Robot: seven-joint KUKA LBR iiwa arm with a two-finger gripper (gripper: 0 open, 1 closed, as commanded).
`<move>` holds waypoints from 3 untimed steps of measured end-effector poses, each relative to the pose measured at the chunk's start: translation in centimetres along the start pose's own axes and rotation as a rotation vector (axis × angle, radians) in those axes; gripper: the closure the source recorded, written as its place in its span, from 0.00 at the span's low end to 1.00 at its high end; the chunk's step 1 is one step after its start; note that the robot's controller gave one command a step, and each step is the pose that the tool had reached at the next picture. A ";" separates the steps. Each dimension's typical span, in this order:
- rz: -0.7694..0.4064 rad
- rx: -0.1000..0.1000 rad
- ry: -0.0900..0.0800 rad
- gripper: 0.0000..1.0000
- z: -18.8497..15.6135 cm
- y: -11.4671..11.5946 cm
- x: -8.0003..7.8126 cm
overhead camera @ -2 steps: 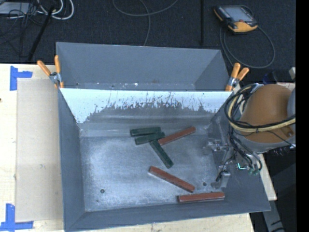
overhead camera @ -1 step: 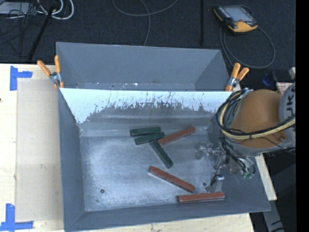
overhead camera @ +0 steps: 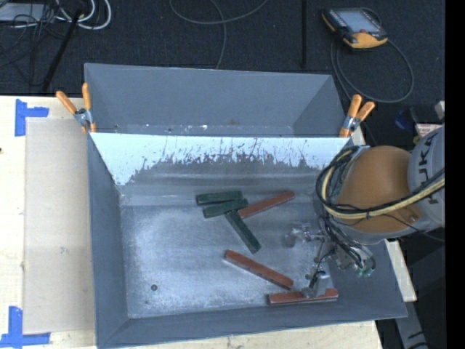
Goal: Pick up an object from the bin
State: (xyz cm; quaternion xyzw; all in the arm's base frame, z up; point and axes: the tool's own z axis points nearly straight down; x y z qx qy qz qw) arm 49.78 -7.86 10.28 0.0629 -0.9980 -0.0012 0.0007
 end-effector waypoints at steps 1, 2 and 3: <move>0.319 0.001 0.001 0.00 1.5 1.4 0.0; 0.060 0.001 0.007 1.00 3.2 3.1 -1.0; 0.060 0.001 0.007 1.00 3.2 3.1 -1.0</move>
Offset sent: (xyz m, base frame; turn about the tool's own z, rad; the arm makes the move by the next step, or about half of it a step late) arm 0.0070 0.0318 -0.0328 0.0626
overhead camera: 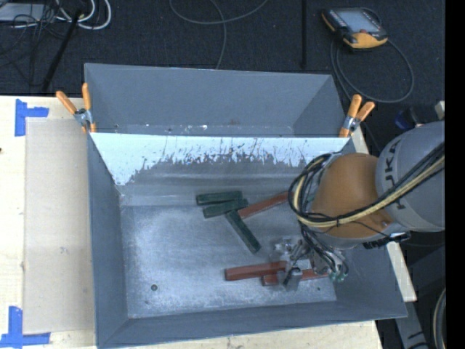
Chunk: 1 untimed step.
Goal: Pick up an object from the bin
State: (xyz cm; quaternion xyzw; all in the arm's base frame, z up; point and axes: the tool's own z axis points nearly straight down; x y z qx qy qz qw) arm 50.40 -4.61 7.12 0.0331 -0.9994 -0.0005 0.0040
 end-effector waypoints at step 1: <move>-0.190 -0.001 -0.002 1.00 -2.1 -1.4 0.1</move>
Offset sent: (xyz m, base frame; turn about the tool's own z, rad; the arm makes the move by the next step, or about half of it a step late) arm -0.0221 -0.0016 0.0706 0.0703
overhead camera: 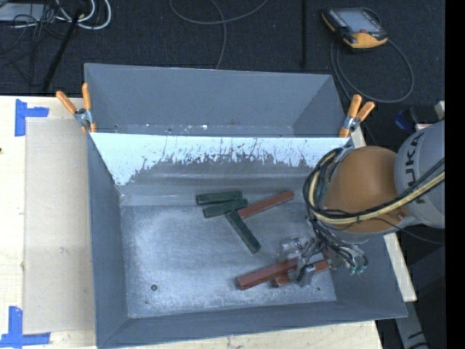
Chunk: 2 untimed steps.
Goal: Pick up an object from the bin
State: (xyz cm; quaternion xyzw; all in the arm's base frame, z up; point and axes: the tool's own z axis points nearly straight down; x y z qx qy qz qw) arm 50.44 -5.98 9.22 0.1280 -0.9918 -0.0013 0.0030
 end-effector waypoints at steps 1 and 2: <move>-0.138 0.002 -0.004 1.00 -2.6 0.1 0.8; -0.586 0.004 -0.004 1.00 -6.2 3.3 1.2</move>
Offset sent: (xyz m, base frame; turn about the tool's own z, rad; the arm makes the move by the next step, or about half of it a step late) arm -0.0234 0.0375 0.0752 -0.8409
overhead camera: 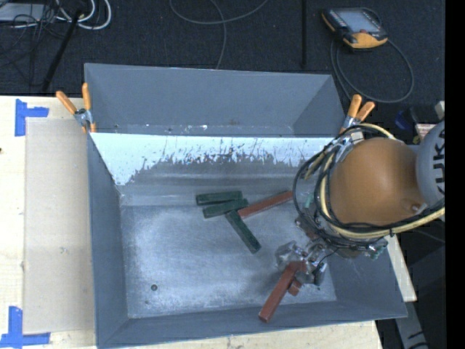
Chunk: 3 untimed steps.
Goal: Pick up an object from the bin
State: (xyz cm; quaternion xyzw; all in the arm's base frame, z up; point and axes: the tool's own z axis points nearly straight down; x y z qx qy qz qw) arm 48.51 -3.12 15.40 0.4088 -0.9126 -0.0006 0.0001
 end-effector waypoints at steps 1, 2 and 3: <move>-0.251 -0.001 -0.001 1.00 -1.3 0.9 -0.4; -0.250 -0.001 -0.001 1.00 -1.3 0.9 -0.4; -0.260 -0.001 -0.001 1.00 -7.6 0.1 -1.4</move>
Offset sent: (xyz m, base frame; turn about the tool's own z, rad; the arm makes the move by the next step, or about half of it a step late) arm 0.0000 0.0000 0.0000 0.0000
